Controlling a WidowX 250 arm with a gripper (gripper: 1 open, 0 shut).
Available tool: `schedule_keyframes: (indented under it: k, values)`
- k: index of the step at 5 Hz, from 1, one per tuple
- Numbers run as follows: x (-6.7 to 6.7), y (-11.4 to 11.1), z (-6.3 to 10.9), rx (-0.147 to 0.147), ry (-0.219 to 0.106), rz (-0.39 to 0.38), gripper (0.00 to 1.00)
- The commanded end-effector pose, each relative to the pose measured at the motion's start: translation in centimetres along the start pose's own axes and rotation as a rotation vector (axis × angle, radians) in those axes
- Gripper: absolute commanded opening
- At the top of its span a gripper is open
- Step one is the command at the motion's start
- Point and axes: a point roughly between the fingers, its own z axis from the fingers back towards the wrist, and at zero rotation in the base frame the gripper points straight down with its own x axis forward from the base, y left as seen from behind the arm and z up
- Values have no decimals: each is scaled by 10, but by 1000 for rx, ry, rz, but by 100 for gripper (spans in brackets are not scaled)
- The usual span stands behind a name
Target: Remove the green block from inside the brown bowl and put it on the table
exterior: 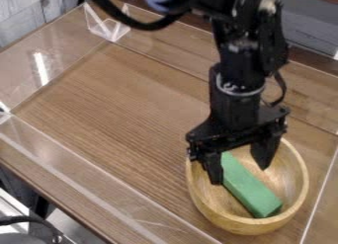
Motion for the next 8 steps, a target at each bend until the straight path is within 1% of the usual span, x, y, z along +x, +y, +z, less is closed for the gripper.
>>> schedule_keyframes:
  k: [1,3,8]
  values:
    - [-2,-10,-4,-34,-3,3,100]
    - [0,-14,-15,-37,0,-16,100]
    - [-2,-20,-14,-38,14,-58,100]
